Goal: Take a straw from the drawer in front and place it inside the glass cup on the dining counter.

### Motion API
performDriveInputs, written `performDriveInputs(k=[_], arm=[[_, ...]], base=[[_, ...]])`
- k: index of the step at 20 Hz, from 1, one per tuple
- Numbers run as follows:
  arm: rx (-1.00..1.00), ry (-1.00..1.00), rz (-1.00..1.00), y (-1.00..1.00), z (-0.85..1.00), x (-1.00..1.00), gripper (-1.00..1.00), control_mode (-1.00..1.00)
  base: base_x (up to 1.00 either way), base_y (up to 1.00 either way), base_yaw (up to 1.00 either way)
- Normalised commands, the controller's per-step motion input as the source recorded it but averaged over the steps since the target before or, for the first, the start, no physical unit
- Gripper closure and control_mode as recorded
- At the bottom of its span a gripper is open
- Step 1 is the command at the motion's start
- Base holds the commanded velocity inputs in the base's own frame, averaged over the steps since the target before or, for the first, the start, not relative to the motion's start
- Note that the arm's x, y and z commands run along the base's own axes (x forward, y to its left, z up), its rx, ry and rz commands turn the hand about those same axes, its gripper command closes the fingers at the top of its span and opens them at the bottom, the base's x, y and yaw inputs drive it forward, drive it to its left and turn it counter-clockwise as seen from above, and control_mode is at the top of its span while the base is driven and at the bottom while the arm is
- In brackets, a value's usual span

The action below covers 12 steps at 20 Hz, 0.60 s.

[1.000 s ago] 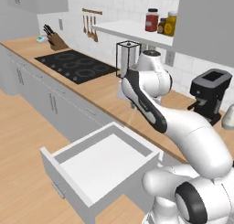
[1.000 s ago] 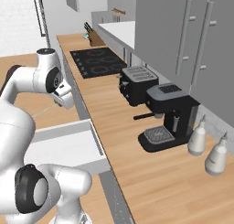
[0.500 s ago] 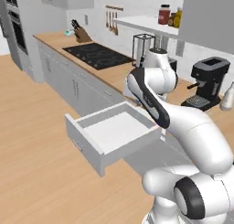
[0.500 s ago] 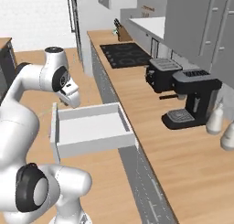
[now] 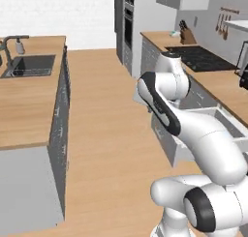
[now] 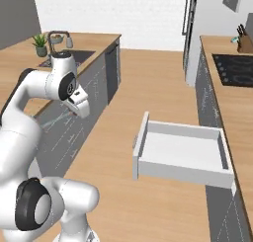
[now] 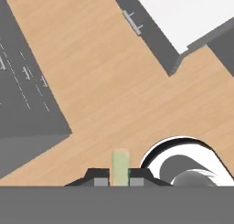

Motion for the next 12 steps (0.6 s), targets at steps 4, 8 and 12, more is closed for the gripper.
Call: performDriveInputs(k=[4, 8, 12], arm=[[0.00, 0.00, 0.00, 0.00, 0.00, 0.00, 1.00, 1.00], [0.00, 0.00, 0.00, 0.00, 0.00, 0.00, 1.00, 1.00], [0.00, 0.00, 0.00, 0.00, 0.00, 0.00, 1.00, 1.00]], base=[[-0.58, 0.49, 0.28], [0.01, 0.97, 0.01], [0.58, 1.00, -0.07]])
